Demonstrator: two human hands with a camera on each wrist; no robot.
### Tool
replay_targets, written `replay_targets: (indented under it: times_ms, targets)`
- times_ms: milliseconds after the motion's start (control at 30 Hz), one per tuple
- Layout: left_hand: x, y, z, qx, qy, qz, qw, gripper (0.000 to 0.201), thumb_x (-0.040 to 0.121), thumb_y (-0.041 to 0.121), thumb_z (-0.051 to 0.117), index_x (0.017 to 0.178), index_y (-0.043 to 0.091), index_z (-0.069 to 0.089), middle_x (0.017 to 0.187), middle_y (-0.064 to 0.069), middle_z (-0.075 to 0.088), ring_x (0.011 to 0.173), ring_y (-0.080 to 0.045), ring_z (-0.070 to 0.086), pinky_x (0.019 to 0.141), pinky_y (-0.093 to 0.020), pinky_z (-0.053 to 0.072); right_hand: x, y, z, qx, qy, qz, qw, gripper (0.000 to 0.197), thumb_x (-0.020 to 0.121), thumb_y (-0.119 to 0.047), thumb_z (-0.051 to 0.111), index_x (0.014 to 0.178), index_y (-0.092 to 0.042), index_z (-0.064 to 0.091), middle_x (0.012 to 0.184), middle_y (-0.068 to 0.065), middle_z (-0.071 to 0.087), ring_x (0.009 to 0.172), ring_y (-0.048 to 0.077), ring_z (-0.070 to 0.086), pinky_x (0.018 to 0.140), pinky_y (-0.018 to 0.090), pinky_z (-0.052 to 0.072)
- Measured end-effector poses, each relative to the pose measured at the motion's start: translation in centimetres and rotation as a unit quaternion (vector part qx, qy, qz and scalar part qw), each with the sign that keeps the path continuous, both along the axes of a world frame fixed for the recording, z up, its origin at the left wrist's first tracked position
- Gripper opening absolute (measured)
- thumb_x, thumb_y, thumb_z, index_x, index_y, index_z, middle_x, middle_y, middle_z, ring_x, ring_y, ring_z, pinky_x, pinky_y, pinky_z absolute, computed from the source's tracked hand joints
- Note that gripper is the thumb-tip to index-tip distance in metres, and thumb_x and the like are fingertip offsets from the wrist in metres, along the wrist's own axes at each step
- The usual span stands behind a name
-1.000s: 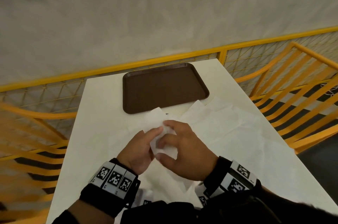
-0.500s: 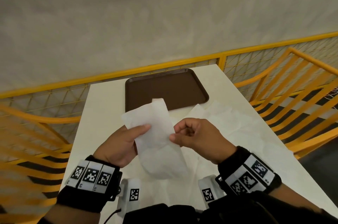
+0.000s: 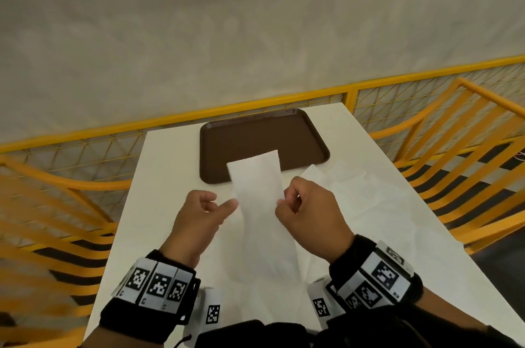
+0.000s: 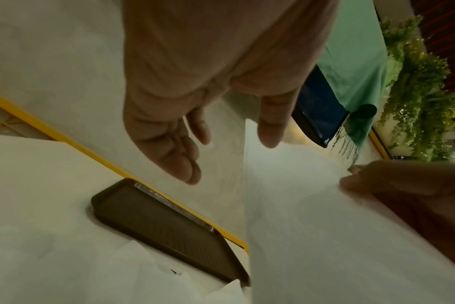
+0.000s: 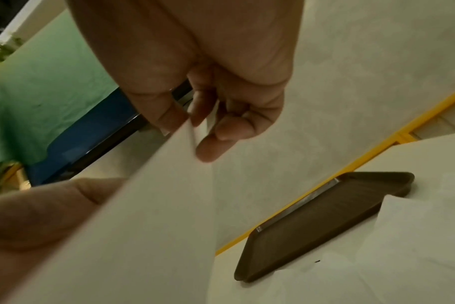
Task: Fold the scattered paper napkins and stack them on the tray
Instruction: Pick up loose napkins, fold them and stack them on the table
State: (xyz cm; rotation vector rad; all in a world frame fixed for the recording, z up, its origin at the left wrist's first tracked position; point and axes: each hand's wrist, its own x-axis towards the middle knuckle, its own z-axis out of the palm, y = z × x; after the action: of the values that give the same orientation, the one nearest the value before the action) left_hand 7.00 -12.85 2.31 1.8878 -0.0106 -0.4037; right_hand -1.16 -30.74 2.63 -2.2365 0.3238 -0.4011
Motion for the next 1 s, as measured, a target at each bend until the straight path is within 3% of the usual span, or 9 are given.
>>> replay_targets:
  times_ms: [100,200,233,300,400,600,733,900,1000]
  targets:
    - [-0.4,0.7,-0.6,-0.066,0.084,-0.16,0.981,0.075,0.053,0.064,0.075,0.109,0.015,0.063,0.112,-0.007,0.068,0.097,-0.018,0.067,0.085,-0.032,0.052,0.0,1.0,-0.8,-0.044,-0.035,0.058,0.997,0.025,0.08,-0.02,0.062,0.064,-0.019,0.043,0.076,0.0,0.058,0.073,0.012,0.056,0.063,0.022,0.043]
    - [-1.5,0.8,-1.4,-0.122,0.154,-0.269,0.943,0.064,0.07,0.054,0.065,0.121,0.017,0.058,0.118,-0.001,0.066,0.11,-0.016,0.062,0.096,-0.038,0.048,0.2,2.5,-1.6,-0.056,-0.036,0.175,0.982,0.014,0.084,-0.021,0.061,0.074,-0.018,0.052,0.09,0.001,0.063,0.085,0.013,0.058,0.072,0.025,0.047]
    - [-1.7,0.9,-1.7,-0.136,0.161,-0.261,0.942,0.06,0.073,0.052,0.064,0.121,0.016,0.057,0.118,-0.004,0.065,0.11,-0.018,0.061,0.097,-0.04,0.047,0.3,2.8,-2.1,-0.06,-0.037,0.213,0.974,0.006,0.086,-0.02,0.06,0.083,-0.015,0.059,0.096,0.002,0.064,0.089,0.014,0.058,0.077,0.026,0.049]
    - [-1.7,1.2,-2.4,-0.164,0.166,-0.209,0.95,0.055,0.078,0.049,0.067,0.12,0.015,0.059,0.119,-0.008,0.067,0.11,-0.023,0.063,0.094,-0.04,0.05,0.6,3.3,-2.9,-0.074,-0.025,0.266,0.961,0.02,0.089,-0.02,0.057,0.106,-0.01,0.063,0.115,0.003,0.064,0.105,0.013,0.057,0.092,0.018,0.044]
    - [-0.6,2.1,-3.5,-0.167,0.171,-0.067,0.969,0.027,0.094,0.023,0.051,0.112,0.007,0.065,0.109,-0.011,0.071,0.1,-0.028,0.066,0.085,-0.039,0.053,0.7,2.8,-3.5,-0.055,0.004,0.282,0.958,0.023,0.089,-0.026,0.058,0.11,-0.018,0.064,0.124,-0.005,0.061,0.111,0.002,0.052,0.091,0.005,0.032]
    - [5.4,8.6,-7.1,0.089,0.156,0.125,0.976,0.012,0.09,0.006,0.052,0.092,0.0,0.062,0.094,-0.026,0.063,0.078,-0.03,0.057,0.07,-0.032,0.046,-0.1,-0.1,-5.1,-0.073,0.072,0.255,0.962,0.012,0.092,-0.032,0.056,0.101,-0.033,0.063,0.098,-0.021,0.064,0.098,-0.004,0.053,0.081,0.005,0.037]
    - [8.6,13.6,-9.1,0.382,0.089,0.067,0.917,0.033,0.092,0.017,0.048,0.12,0.0,0.055,0.121,-0.02,0.059,0.105,-0.034,0.055,0.089,-0.035,0.044,-1.1,-1.6,-5.9,-0.041,0.124,0.233,0.964,0.009,0.09,-0.029,0.06,0.092,-0.036,0.064,0.091,-0.024,0.065,0.093,-0.001,0.059,0.077,0.01,0.044]
    - [9.0,15.4,-10.1,0.431,0.068,0.101,0.894,0.065,0.088,0.023,0.061,0.143,0.008,0.028,0.142,-0.016,0.044,0.128,-0.038,0.044,0.103,-0.046,0.039,-1.3,-2.0,-6.4,-0.028,0.158,0.223,0.962,0.011,0.089,-0.027,0.061,0.089,-0.037,0.064,0.094,-0.031,0.063,0.089,-0.003,0.06,0.075,0.008,0.043]
    - [7.4,14.9,-10.1,0.547,0.035,0.048,0.835,0.081,0.087,0.038,0.057,0.15,0.024,0.007,0.154,-0.012,0.019,0.137,-0.036,0.029,0.107,-0.051,0.035,-1.3,-2.2,-6.3,-0.02,0.174,0.21,0.962,0.01,0.088,-0.026,0.061,0.089,-0.036,0.065,0.094,-0.031,0.063,0.089,-0.002,0.06,0.075,0.009,0.043]
